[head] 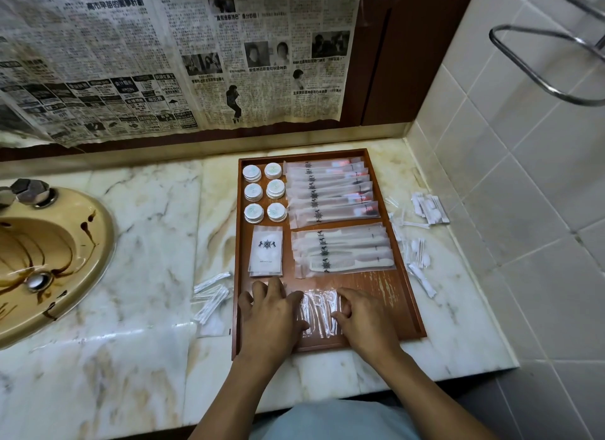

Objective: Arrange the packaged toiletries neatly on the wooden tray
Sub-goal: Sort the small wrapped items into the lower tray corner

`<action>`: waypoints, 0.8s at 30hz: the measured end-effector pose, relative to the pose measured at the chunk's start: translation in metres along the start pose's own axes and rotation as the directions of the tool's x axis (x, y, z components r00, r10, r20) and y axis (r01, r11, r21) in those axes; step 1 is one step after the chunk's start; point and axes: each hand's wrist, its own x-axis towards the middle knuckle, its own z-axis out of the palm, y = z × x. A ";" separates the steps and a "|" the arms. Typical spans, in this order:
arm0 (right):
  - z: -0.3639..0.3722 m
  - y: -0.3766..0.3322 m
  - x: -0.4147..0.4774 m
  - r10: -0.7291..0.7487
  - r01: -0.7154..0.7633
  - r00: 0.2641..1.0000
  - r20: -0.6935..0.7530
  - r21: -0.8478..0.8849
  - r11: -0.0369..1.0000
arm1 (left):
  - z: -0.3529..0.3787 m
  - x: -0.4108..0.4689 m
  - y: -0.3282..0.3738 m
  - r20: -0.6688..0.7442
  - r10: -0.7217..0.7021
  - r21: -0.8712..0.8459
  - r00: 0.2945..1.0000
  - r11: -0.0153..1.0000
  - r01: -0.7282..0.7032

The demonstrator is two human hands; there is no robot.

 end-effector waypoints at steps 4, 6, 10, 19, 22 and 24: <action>0.000 0.000 -0.001 0.000 0.000 1.000 0.004 -0.009 1.000 | 0.001 0.000 0.000 -0.004 0.001 0.000 1.000 1.000 -0.001; 0.000 0.000 -0.001 0.000 0.000 1.000 0.001 -0.010 1.000 | 0.002 -0.001 0.000 -0.006 -0.001 0.000 1.000 1.000 0.001; 0.001 0.001 0.000 -0.005 0.005 1.000 0.005 -0.011 1.000 | 0.003 -0.001 0.000 -0.010 -0.001 -0.001 1.000 1.000 0.001; -0.002 0.006 0.002 0.022 -0.021 1.000 -0.010 0.090 0.996 | 0.004 0.000 -0.005 -0.040 -0.013 -0.027 0.999 1.000 0.012; -0.003 0.008 0.002 0.047 -0.047 0.999 0.004 0.156 0.987 | 0.009 0.000 -0.009 -0.068 -0.025 -0.067 0.997 0.998 0.020; -0.004 0.011 0.004 0.093 -0.093 0.996 0.012 0.230 0.969 | 0.012 0.000 -0.014 -0.135 -0.049 -0.124 0.990 0.992 0.032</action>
